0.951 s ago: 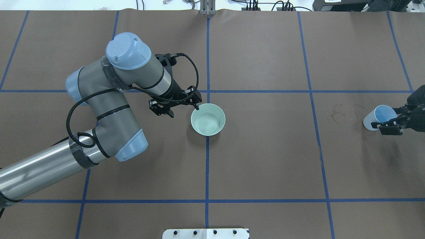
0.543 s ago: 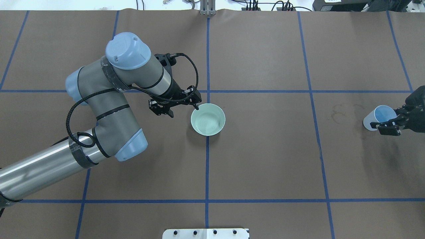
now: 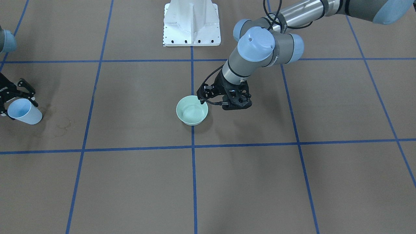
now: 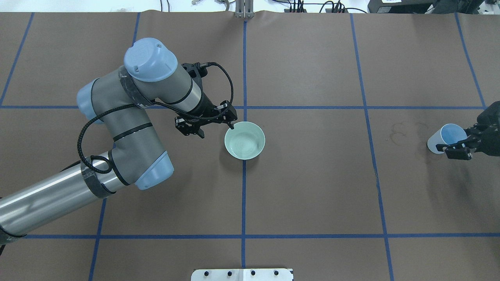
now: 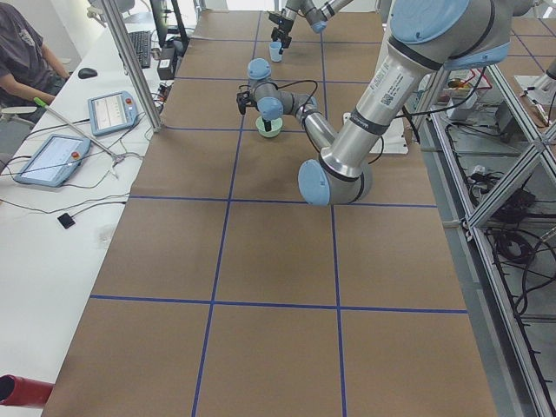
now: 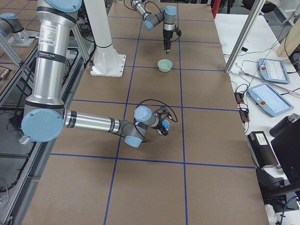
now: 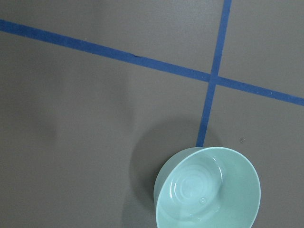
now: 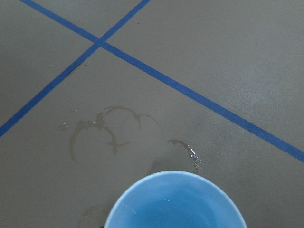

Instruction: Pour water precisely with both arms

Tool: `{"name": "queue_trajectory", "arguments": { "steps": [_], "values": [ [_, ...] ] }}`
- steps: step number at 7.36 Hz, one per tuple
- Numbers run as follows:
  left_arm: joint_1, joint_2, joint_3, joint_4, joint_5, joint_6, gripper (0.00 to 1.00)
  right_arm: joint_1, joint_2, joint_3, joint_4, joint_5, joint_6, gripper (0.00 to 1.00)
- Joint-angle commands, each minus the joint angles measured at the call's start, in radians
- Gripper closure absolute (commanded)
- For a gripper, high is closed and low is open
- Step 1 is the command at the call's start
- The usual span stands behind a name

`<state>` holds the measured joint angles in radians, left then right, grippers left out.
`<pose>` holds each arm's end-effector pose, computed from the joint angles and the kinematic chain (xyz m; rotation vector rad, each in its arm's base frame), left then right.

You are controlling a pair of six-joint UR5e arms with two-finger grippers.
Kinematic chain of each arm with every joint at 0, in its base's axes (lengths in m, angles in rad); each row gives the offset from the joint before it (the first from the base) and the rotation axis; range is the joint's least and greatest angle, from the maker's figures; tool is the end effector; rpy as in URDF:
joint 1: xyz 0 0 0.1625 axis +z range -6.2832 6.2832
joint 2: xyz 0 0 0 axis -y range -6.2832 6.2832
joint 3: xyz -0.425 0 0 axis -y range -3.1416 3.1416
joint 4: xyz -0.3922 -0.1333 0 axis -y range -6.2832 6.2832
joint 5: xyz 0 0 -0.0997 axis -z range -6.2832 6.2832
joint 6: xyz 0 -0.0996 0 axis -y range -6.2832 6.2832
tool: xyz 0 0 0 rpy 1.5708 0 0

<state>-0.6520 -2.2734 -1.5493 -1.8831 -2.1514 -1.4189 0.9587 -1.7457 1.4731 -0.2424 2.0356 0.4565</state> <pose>0.5115 -0.4894 0.2018 -0.1116 1.0925 -0.1607 -0.1747 -0.4032 0.6437 0.6803 -0.8932 -0.3841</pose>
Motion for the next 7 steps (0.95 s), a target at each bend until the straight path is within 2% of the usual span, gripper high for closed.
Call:
{"name": "queue_trajectory", "arguments": {
  "steps": [1, 2, 4, 6, 7],
  "values": [
    [0.0, -0.002, 0.0, 0.001, 0.001, 0.0, 0.08, 0.0, 0.0, -0.002, 0.0, 0.0, 0.002, 0.31],
    [0.0, 0.0, -0.002, 0.001, -0.001, 0.0, 0.08, 0.0, 0.0, 0.0, 0.0, 0.0, 0.007, 0.61],
    [-0.003, 0.0, -0.009, 0.001, -0.001, -0.002, 0.08, 0.0, 0.015, 0.0, 0.0, 0.0, 0.031, 0.98],
    [-0.011, 0.0, -0.02, 0.001, -0.004, -0.002, 0.08, 0.002, 0.044, 0.022, -0.017, -0.002, 0.033, 1.0],
    [-0.014, 0.011, -0.034, 0.002, -0.005, -0.002, 0.08, 0.002, 0.078, 0.027, -0.061, 0.011, 0.056, 1.0]
  ]
}}
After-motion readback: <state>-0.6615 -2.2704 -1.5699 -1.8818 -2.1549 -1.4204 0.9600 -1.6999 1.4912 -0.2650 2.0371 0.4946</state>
